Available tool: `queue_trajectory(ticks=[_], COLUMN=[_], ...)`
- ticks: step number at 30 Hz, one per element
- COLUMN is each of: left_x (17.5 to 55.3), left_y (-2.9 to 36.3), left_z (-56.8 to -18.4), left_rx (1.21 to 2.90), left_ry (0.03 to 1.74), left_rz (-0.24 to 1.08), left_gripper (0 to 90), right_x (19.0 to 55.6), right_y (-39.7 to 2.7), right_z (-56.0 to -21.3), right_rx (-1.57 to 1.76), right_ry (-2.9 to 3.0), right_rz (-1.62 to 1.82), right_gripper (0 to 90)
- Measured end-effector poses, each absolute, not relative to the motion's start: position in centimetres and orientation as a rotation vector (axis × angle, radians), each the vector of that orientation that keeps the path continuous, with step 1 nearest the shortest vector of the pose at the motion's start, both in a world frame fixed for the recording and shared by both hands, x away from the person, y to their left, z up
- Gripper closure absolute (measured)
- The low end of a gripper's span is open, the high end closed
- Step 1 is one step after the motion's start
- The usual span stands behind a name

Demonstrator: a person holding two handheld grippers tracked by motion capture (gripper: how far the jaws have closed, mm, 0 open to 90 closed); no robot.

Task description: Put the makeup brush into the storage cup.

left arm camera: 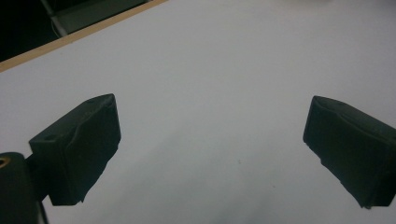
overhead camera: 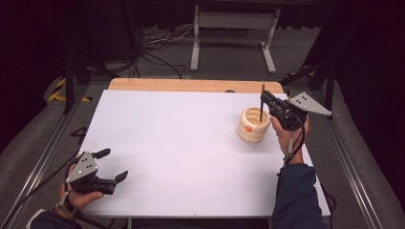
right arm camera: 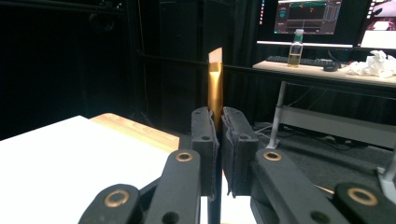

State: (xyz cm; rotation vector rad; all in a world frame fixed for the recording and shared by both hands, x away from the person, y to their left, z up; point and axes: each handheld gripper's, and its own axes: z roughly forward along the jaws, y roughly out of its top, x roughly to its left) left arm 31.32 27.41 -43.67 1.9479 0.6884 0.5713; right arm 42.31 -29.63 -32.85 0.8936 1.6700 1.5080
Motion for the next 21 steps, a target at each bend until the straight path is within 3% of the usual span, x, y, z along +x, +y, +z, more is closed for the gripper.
queue_trajectory(ticks=[21], left_x=[31.3], left_y=[27.4], left_z=[-43.7], left_rx=[1.949], left_ry=[0.687], left_rz=[0.570], left_gripper=[4.7], right_x=[43.6], right_y=[-30.4], right_z=[-36.0], right_rx=[0.965], right_ry=[1.671], right_rz=[1.501], right_gripper=[84.8])
